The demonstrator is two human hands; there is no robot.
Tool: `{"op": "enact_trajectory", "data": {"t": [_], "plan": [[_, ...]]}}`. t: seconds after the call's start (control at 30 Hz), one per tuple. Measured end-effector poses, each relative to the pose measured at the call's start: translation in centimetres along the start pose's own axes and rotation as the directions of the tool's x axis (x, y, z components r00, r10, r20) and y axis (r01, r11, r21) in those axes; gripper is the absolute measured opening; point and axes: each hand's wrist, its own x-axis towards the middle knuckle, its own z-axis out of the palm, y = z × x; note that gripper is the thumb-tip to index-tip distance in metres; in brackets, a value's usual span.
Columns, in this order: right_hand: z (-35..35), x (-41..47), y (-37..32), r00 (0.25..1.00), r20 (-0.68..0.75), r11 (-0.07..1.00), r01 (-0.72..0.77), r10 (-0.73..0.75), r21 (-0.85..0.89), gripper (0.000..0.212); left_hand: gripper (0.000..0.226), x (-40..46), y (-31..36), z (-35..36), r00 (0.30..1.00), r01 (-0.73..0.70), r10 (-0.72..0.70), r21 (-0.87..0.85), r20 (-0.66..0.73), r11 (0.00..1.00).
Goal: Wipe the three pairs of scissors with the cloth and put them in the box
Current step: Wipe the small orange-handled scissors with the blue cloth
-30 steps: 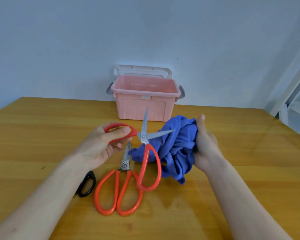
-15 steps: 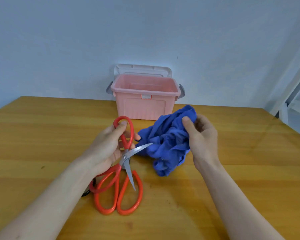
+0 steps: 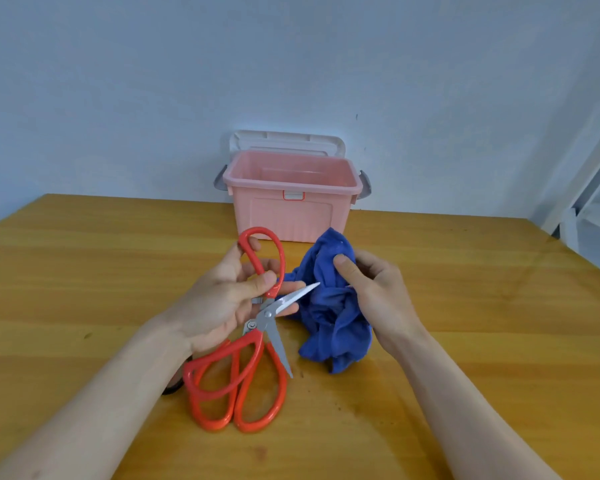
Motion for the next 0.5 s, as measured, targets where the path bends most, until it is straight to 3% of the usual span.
{"op": "enact_trajectory", "data": {"t": [0.13, 0.3, 0.43, 0.5], "plan": [[0.9, -0.5, 0.4, 0.974, 0.171, 0.970, -0.178, 0.150, 0.163, 0.026, 0.041, 0.2, -0.1, 0.6, 0.997, -0.075, 0.073, -0.051, -0.040, 0.996], [1.8, -1.1, -0.1, 0.955, 0.259, 0.950, -0.207, 0.144, 0.234, 0.039, 0.037, 0.4, -0.2, 0.3, 0.983, -0.097, 0.117, 0.138, -0.144, 0.986], [2.5, -1.3, 0.0, 0.991, 0.100, 0.989, -0.099, 0.088, 0.111, 0.015, 0.040, 0.4, -0.5, 0.4, 0.961, -0.100, 0.159, 0.254, -0.225, 0.962], [2.8, -1.4, -0.1, 0.994, 0.033, 0.983, -0.104, 0.100, 0.149, 0.009, 0.042, 0.2, -0.6, 0.4, 0.971, -0.053, 0.118, 0.294, -0.206, 0.954]]}}
